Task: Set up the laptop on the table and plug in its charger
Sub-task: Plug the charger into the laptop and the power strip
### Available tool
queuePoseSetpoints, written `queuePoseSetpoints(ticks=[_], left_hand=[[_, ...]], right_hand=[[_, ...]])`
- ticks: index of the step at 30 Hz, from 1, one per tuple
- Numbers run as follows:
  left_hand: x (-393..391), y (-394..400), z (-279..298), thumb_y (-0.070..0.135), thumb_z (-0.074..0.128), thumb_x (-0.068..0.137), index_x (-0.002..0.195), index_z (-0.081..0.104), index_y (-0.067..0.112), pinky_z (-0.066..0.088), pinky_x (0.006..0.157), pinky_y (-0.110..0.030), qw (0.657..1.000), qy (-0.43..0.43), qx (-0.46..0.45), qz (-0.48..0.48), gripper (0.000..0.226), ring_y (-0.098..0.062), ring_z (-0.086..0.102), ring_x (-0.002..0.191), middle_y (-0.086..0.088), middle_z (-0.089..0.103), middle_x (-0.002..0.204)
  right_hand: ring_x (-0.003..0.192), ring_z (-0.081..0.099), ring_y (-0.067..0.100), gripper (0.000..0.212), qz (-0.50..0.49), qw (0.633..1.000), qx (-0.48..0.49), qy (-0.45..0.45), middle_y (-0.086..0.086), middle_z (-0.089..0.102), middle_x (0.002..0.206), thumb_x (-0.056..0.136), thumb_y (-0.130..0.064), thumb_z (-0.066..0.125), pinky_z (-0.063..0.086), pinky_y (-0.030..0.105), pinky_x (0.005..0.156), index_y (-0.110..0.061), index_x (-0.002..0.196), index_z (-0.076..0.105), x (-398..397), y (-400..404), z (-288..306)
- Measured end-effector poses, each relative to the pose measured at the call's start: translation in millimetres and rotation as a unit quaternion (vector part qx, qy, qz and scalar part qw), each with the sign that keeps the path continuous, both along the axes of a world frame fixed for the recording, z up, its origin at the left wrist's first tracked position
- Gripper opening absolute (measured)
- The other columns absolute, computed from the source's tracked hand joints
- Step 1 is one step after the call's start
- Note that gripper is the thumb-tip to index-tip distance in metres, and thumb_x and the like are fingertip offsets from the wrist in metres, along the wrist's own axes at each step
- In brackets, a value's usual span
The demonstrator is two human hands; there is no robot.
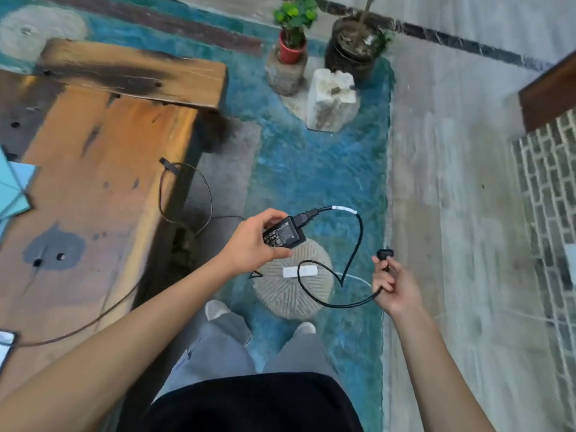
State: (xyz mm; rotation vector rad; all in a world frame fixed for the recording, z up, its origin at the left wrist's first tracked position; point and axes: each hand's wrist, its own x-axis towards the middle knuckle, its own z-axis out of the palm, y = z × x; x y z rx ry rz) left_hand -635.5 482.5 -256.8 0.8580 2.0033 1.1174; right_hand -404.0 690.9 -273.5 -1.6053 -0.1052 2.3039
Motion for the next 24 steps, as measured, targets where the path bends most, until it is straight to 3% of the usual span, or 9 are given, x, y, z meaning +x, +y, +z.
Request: queuePoseSetpoints(ticks=[2, 6, 10, 12, 18, 21, 24], left_hand=[[21.8, 7.3, -16.7, 0.021, 0.095, 0.064, 0.12, 0.063, 0.014, 0.049, 0.095, -0.026, 1.0, 0.008, -0.027, 0.0, 0.065, -0.014, 0.066, 0.103, 0.002, 0.072, 0.113], [63.8, 14.2, -60.6, 0.02, 0.096, 0.064, 0.119, 0.064, 0.014, 0.042, 0.083, -0.003, 0.996, 0.012, -0.082, 0.035, 0.064, -0.012, 0.065, 0.098, 0.005, 0.071, 0.107], [92.3, 13.0, -106.2, 0.017, 0.094, 0.065, 0.121, 0.063, 0.013, 0.043, 0.091, -0.02, 0.989, 0.007, -0.136, 0.06, 0.063, -0.012, 0.064, 0.103, 0.001, 0.07, 0.115], [101.5, 9.6, -127.5, 0.018, 0.094, 0.066, 0.122, 0.063, 0.013, 0.042, 0.092, -0.022, 0.983, 0.002, -0.164, 0.081, 0.064, -0.012, 0.062, 0.105, 0.002, 0.068, 0.115], [106.2, -13.4, -199.6, 0.017, 0.093, 0.067, 0.123, 0.06, 0.015, 0.043, 0.089, -0.025, 0.972, 0.0, -0.214, 0.101, 0.064, -0.012, 0.057, 0.097, 0.007, 0.06, 0.107], [96.0, -23.0, -255.6, 0.017, 0.093, 0.067, 0.122, 0.061, 0.018, 0.046, 0.085, -0.028, 0.967, 0.006, -0.233, 0.101, 0.063, -0.015, 0.059, 0.092, 0.005, 0.063, 0.105], [84.1, -32.2, -316.9, 0.016, 0.092, 0.067, 0.124, 0.06, 0.019, 0.052, 0.091, -0.033, 0.963, 0.006, -0.251, 0.097, 0.065, -0.022, 0.064, 0.098, -0.002, 0.068, 0.111]], right_hand=[[0.029, 0.037, 0.0, 0.023, 0.004, 1.0, 0.012, -0.012, -0.006, 0.058, 0.052, 0.106, -0.024, 0.047, 0.024, 0.011, 0.028, -0.004, 0.098, 0.057, 23.2, 1.8, -11.8], [0.038, 0.052, -0.001, 0.012, 0.047, 0.996, 0.055, -0.06, -0.005, 0.067, 0.062, 0.103, -0.02, 0.057, 0.034, 0.007, 0.032, -0.014, 0.093, 0.06, 61.0, 5.0, -42.3], [0.051, 0.066, -0.001, 0.013, 0.101, 0.984, 0.104, -0.107, -0.003, 0.074, 0.075, 0.102, -0.018, 0.059, 0.048, 0.009, 0.044, -0.008, 0.1, 0.066, 91.7, 1.5, -73.3], [0.061, 0.071, 0.001, 0.014, 0.136, 0.971, 0.142, -0.138, 0.001, 0.075, 0.089, 0.102, -0.018, 0.061, 0.051, 0.012, 0.049, -0.007, 0.109, 0.065, 105.1, 0.6, -90.0], [0.073, 0.074, 0.007, 0.01, 0.294, 0.907, 0.229, -0.197, 0.003, 0.079, 0.102, 0.104, -0.027, 0.058, 0.054, 0.019, 0.061, -0.018, 0.102, 0.062, 119.1, -1.7, -165.6], [0.07, 0.071, 0.0, 0.012, 0.351, 0.875, 0.244, -0.225, -0.006, 0.078, 0.099, 0.105, -0.03, 0.056, 0.055, 0.021, 0.068, -0.025, 0.101, 0.066, 110.1, -5.0, -224.1], [0.064, 0.066, -0.003, 0.013, 0.377, 0.856, 0.249, -0.25, -0.013, 0.076, 0.083, 0.104, -0.029, 0.058, 0.054, 0.017, 0.062, -0.029, 0.095, 0.068, 95.6, -8.9, -286.7]])
